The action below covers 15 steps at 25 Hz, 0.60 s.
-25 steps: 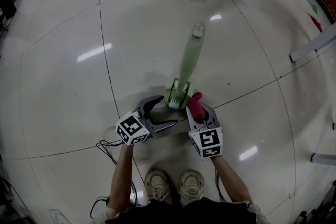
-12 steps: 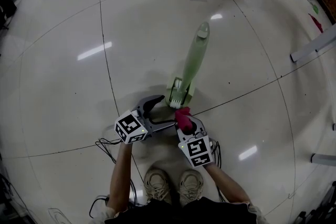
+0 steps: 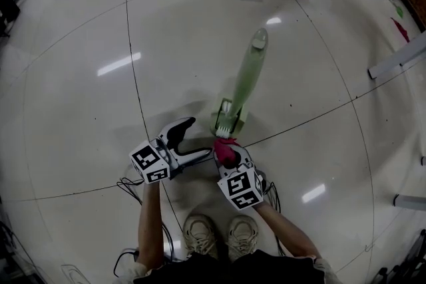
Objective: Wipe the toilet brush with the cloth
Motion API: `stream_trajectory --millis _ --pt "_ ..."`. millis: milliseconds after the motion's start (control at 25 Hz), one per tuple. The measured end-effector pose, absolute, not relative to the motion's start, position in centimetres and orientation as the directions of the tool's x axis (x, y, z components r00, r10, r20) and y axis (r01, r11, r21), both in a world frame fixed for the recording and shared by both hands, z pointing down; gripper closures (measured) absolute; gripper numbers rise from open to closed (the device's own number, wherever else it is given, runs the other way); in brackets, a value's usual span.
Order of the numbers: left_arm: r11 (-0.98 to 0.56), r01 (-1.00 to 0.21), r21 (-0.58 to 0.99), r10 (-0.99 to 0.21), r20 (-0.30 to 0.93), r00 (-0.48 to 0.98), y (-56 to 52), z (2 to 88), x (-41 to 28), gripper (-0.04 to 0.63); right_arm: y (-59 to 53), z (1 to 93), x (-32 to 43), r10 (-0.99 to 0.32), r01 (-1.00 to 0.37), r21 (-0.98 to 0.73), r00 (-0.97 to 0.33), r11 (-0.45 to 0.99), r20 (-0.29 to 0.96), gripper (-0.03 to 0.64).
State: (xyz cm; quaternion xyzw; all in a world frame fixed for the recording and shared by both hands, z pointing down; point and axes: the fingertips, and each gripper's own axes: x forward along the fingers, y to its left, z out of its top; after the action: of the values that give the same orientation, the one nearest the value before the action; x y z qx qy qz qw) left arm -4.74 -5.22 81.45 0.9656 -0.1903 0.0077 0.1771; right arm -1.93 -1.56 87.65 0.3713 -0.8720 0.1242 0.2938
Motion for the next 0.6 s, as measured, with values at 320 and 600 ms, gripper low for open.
stream_trajectory --millis 320,600 --pt "-0.824 -0.461 0.328 -0.482 0.02 0.876 -7.7 79.6 -8.5 0.19 -2.2 87.8 -5.2 -0.56 -0.706 -0.008 -0.568 0.708 0.602 0.548" --pt "-0.819 -0.457 0.347 -0.487 -0.001 0.873 -7.3 79.7 -8.8 0.19 -2.1 85.6 -8.1 -0.501 -0.66 -0.151 -0.681 0.736 0.534 0.548"
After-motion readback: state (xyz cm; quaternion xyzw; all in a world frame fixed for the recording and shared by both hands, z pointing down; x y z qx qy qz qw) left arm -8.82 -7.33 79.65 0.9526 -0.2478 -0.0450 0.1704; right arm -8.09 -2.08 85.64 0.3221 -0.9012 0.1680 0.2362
